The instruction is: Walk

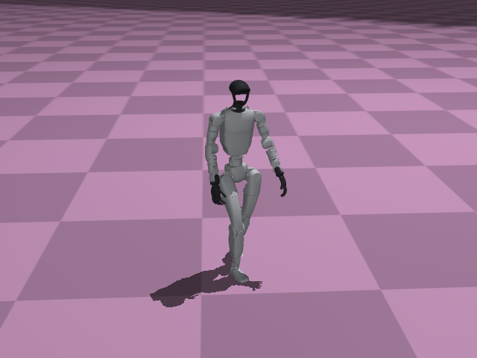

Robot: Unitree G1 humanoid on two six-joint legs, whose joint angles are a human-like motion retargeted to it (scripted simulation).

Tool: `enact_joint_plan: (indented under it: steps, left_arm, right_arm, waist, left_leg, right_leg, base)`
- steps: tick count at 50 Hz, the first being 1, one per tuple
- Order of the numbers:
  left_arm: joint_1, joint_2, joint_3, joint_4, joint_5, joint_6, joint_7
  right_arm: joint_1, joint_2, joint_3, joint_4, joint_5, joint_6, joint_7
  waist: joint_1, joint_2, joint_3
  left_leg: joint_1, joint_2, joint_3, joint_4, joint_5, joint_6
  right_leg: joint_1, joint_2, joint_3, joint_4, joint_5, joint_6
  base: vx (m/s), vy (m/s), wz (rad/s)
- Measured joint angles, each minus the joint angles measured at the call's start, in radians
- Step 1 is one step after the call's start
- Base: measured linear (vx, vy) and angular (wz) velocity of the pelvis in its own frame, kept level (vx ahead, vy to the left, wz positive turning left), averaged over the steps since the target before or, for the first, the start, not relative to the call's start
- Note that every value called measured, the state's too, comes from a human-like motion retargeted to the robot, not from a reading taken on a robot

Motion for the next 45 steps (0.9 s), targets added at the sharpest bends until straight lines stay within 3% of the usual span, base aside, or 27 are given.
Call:
enact_joint_plan:
  steps: [3, 7, 12, 14, 17, 20, 23, 28, 32, 34, 38, 40, 42, 45]
  left_arm:
    - [-0.020, 0.006, 0.008, -0.030, -0.009, -0.016, 0.016]
    - [0.021, -0.020, 0.021, -0.028, -0.027, -0.017, 0.019]
    - [0.097, -0.075, 0.009, 0.033, -0.033, -0.004, -0.023]
    - [0.116, -0.087, -0.004, 0.044, -0.015, 0.005, -0.041]
    - [0.141, -0.095, -0.013, 0.045, 0.014, 0.013, -0.050]
    - [0.169, -0.092, -0.002, 0.038, 0.020, 0.011, -0.039]
    - [0.202, -0.088, 0.015, 0.028, 0.002, 0.008, -0.022]
    - [0.236, -0.078, 0.032, 0.032, -0.013, 0.012, -0.022]
    - [0.278, -0.089, 0.019, 0.058, 0.000, 0.025, -0.021]
    - [0.280, -0.089, 0.008, 0.081, 0.009, 0.035, -0.033]
    - [0.249, -0.061, -0.022, 0.100, 0.042, 0.041, -0.068]
    - [0.227, -0.039, -0.043, 0.088, 0.066, 0.040, -0.068]
    - [0.187, -0.014, -0.057, 0.078, 0.078, 0.038, -0.060]
    - [0.126, 0.017, -0.063, 0.058, 0.066, 0.028, -0.029]
  right_arm:
    - [0.026, 0.008, -0.014, 0.048, 0.000, 0.004, -0.003]
    - [0.073, 0.010, -0.017, 0.106, -0.009, 0.015, -0.008]
    - [0.079, -0.023, 0.017, 0.143, -0.038, 0.026, 0.005]
    - [0.068, -0.042, 0.028, 0.135, -0.059, 0.028, 0.011]
    - [0.038, -0.067, 0.039, 0.123, -0.095, 0.026, 0.002]
    - [-0.005, -0.085, 0.039, 0.114, -0.115, 0.020, -0.019]
    - [-0.052, -0.098, 0.028, 0.103, -0.105, 0.013, -0.039]
    - [-0.132, -0.107, 0.014, 0.082, -0.080, 0.017, -0.057]
    - [-0.123, -0.089, 0.010, 0.058, -0.058, 0.011, -0.078]
    - [-0.108, -0.073, 0.008, 0.048, -0.043, 0.012, -0.077]
    - [-0.086, -0.034, 0.024, 0.031, -0.034, 0.015, -0.041]
    - [-0.073, -0.017, 0.043, 0.028, -0.040, 0.012, -0.025]
    - [-0.062, -0.007, 0.061, 0.028, -0.038, 0.006, -0.014]
    - [-0.031, 0.002, 0.079, 0.030, -0.030, -0.004, -0.007]
  waist:
    - [-0.003, 0.006, -0.010]
    - [-0.001, 0.015, -0.034]
    - [0.025, 0.126, -0.020]
    - [0.060, 0.138, -0.014]
    - [0.123, 0.138, -0.004]
    - [0.184, 0.132, 0.006]
    - [0.225, 0.117, 0.009]
    - [0.228, 0.064, -0.018]
    - [0.204, 0.030, -0.070]
    - [0.191, -0.009, -0.083]
    - [0.139, -0.081, -0.079]
    - [0.105, -0.087, -0.075]
    - [0.073, -0.078, -0.064]
    - [0.028, -0.062, -0.045]
  left_leg:
    - [0.024, 0.015, 0.010, 0.075, -0.054, -0.019]
    - [0.027, 0.033, 0.010, 0.290, -0.076, -0.062]
    - [-0.144, 0.134, 0.024, 0.856, 0.179, -0.228]
    - [-0.257, 0.152, 0.056, 1.025, 0.227, -0.228]
    - [-0.437, 0.197, 0.127, 1.164, 0.164, -0.161]
    - [-0.580, 0.244, 0.195, 1.105, 0.080, -0.098]
    - [-0.660, 0.257, 0.244, 0.851, 0.061, -0.092]
    - [-0.646, 0.172, 0.227, 0.202, 0.215, -0.138]
    - [-0.657, 0.117, 0.222, 0.229, 0.261, -0.113]
    - [-0.635, 0.075, 0.244, 0.302, 0.245, -0.072]
    - [-0.539, -0.004, 0.266, 0.350, 0.145, 0.004]
    - [-0.481, -0.018, 0.252, 0.343, 0.104, 0.015]
    - [-0.409, -0.018, 0.230, 0.302, 0.081, 0.013]
    - [-0.299, -0.015, 0.190, 0.243, 0.047, 0.000]
  right_leg:
    - [-0.006, 0.046, 0.013, -0.179, 0.066, 0.034]
    - [-0.010, 0.098, 0.044, -0.062, 0.121, 0.012]
    - [0.096, 0.235, 0.012, 0.003, 0.049, -0.105]
    - [0.159, 0.253, 0.019, -0.020, 0.006, -0.133]
    - [0.273, 0.260, 0.038, -0.080, -0.050, -0.149]
    - [0.410, 0.251, 0.064, -0.160, -0.092, -0.152]
    - [0.524, 0.218, 0.091, -0.210, -0.124, -0.142]
    - [0.637, 0.147, 0.113, -0.245, -0.143, -0.103]
    - [0.647, 0.112, 0.144, -0.075, -0.164, -0.066]
    - [0.623, 0.063, 0.150, 0.100, -0.113, -0.028]
    - [0.475, -0.022, 0.155, 0.516, 0.114, 0.030]
    - [0.379, -0.051, 0.129, 0.649, 0.109, 0.001]
    - [0.283, -0.071, 0.092, 0.699, 0.037, -0.038]
    - [0.162, -0.081, 0.039, 0.645, -0.054, -0.063]
  base:
    - [0.80, -0.13, 0.20]
    - [0.84, -0.14, 0.07]
    - [0.80, -0.11, 0.04]
    - [0.77, -0.09, -0.02]
    - [0.76, -0.09, -0.05]
    - [0.77, -0.06, -0.20]
    - [0.80, 0.00, -0.26]
    - [0.82, 0.08, 0.00]
    - [0.84, 0.14, 0.00]
    - [0.83, 0.14, -0.12]
    - [0.78, 0.10, 0.09]
    - [0.75, 0.07, 0.25]
    - [0.73, 0.04, 0.29]
    - [0.71, 0.01, 0.38]
